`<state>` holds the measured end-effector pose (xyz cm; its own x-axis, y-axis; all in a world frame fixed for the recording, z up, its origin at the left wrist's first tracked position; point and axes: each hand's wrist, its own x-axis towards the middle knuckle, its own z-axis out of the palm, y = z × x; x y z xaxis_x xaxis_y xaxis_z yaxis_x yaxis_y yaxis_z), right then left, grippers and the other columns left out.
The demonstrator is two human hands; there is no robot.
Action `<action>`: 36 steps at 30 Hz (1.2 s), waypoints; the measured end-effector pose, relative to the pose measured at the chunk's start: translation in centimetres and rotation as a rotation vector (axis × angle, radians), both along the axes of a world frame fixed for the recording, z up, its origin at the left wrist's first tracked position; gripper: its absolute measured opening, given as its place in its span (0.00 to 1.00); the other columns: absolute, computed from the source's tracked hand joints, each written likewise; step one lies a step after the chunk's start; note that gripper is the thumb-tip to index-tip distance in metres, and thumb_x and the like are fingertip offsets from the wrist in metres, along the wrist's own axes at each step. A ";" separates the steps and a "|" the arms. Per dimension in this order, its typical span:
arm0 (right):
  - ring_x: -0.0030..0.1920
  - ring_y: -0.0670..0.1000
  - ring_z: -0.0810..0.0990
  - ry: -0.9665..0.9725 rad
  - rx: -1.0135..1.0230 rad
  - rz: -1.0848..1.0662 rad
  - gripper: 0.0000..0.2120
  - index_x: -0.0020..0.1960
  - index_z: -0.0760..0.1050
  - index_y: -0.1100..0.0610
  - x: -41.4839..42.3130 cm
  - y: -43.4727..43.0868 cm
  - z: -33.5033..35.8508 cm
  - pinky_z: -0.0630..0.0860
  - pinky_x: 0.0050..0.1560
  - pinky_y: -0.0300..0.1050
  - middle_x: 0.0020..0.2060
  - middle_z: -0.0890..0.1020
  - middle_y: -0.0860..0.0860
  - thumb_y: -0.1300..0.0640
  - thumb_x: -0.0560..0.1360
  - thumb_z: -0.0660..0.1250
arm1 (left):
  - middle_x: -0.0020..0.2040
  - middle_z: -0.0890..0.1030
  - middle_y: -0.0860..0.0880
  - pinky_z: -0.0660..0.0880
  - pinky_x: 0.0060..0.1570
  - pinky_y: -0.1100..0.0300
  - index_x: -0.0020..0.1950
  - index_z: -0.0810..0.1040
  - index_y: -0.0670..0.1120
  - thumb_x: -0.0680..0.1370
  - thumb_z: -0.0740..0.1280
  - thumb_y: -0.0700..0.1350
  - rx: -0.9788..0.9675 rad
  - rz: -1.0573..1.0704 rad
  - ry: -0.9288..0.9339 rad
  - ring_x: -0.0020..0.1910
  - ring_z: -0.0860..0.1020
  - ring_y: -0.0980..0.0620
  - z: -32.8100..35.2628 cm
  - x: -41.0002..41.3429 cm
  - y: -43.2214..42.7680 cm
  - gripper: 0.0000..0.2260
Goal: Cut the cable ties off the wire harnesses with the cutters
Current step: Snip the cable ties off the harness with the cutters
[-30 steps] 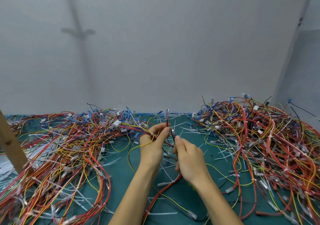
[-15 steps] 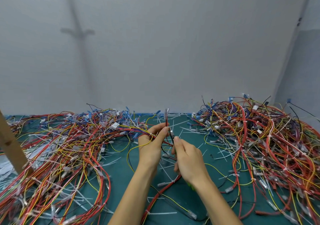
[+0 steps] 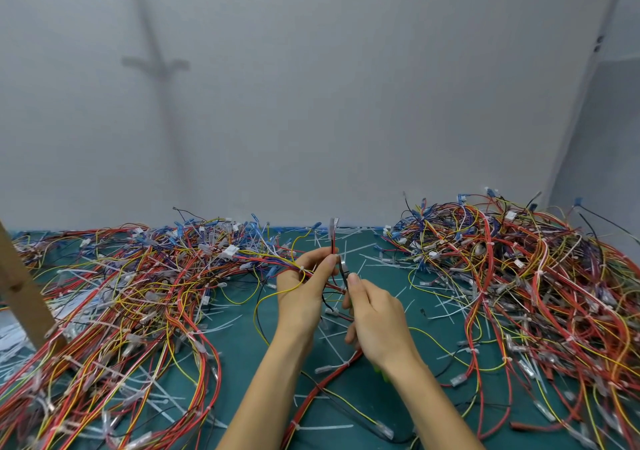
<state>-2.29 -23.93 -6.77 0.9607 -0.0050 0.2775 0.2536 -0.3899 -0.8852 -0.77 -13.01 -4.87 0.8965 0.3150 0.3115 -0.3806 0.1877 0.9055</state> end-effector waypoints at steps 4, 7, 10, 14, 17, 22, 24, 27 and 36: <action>0.20 0.44 0.75 -0.011 0.010 -0.006 0.22 0.35 0.71 0.52 0.0 0.0 0.0 0.68 0.21 0.34 0.26 0.76 0.51 0.43 0.82 0.53 | 0.37 0.83 0.55 0.75 0.41 0.68 0.47 0.83 0.45 0.76 0.70 0.36 0.004 -0.005 0.003 0.40 0.79 0.57 0.0 0.0 0.0 0.05; 0.21 0.43 0.75 -0.025 -0.001 -0.009 0.22 0.34 0.71 0.51 -0.1 0.0 0.1 0.67 0.21 0.33 0.25 0.76 0.50 0.43 0.82 0.53 | 0.37 0.83 0.55 0.75 0.41 0.68 0.46 0.83 0.45 0.76 0.70 0.36 0.005 -0.007 0.007 0.40 0.79 0.57 -0.1 0.1 0.1 0.05; 0.21 0.44 0.75 -0.033 -0.021 -0.007 0.22 0.34 0.71 0.51 -0.2 -0.1 0.2 0.69 0.23 0.35 0.24 0.75 0.49 0.42 0.82 0.52 | 0.37 0.83 0.55 0.75 0.41 0.68 0.47 0.83 0.45 0.76 0.70 0.36 0.006 -0.013 0.007 0.40 0.79 0.57 -0.1 0.1 0.2 0.05; 0.23 0.47 0.77 -0.055 -0.040 -0.004 0.23 0.35 0.70 0.54 -0.2 -0.1 0.5 0.76 0.32 0.50 0.23 0.75 0.49 0.42 0.82 0.52 | 0.35 0.82 0.57 0.75 0.41 0.69 0.46 0.83 0.46 0.75 0.70 0.36 0.022 -0.018 0.012 0.38 0.78 0.59 -0.2 0.1 0.2 0.05; 0.23 0.49 0.77 -0.054 -0.016 0.003 0.23 0.35 0.71 0.55 -0.1 0.0 0.5 0.77 0.35 0.56 0.24 0.75 0.48 0.43 0.82 0.53 | 0.35 0.82 0.57 0.75 0.40 0.69 0.46 0.83 0.46 0.75 0.70 0.36 0.023 -0.015 0.026 0.37 0.78 0.59 -0.2 0.1 0.1 0.06; 0.22 0.54 0.79 0.034 0.073 0.027 0.24 0.34 0.73 0.54 0.0 -0.1 0.2 0.78 0.29 0.53 0.25 0.77 0.47 0.42 0.81 0.54 | 0.37 0.84 0.52 0.75 0.41 0.69 0.49 0.82 0.43 0.76 0.70 0.37 -0.010 -0.008 0.030 0.39 0.80 0.58 -0.2 0.2 0.0 0.04; 0.22 0.55 0.80 0.084 0.091 0.051 0.24 0.34 0.74 0.55 0.0 -0.1 0.2 0.77 0.27 0.53 0.24 0.76 0.50 0.42 0.81 0.55 | 0.37 0.84 0.52 0.75 0.41 0.70 0.49 0.82 0.43 0.76 0.69 0.37 -0.016 0.006 0.027 0.39 0.80 0.59 -0.2 0.2 0.1 0.04; 0.23 0.56 0.80 0.120 0.101 0.069 0.24 0.34 0.74 0.55 -0.1 0.0 0.2 0.76 0.26 0.52 0.24 0.76 0.51 0.41 0.81 0.55 | 0.39 0.84 0.51 0.76 0.43 0.68 0.49 0.82 0.43 0.76 0.69 0.37 -0.018 -0.002 0.033 0.40 0.80 0.57 -0.1 0.1 0.1 0.04; 0.23 0.54 0.81 0.106 0.086 0.044 0.25 0.35 0.74 0.56 -0.2 0.2 0.4 0.79 0.31 0.57 0.24 0.77 0.50 0.42 0.81 0.54 | 0.36 0.83 0.54 0.74 0.39 0.70 0.46 0.81 0.46 0.76 0.70 0.36 0.048 0.003 -0.020 0.37 0.80 0.60 -0.2 0.1 0.1 0.05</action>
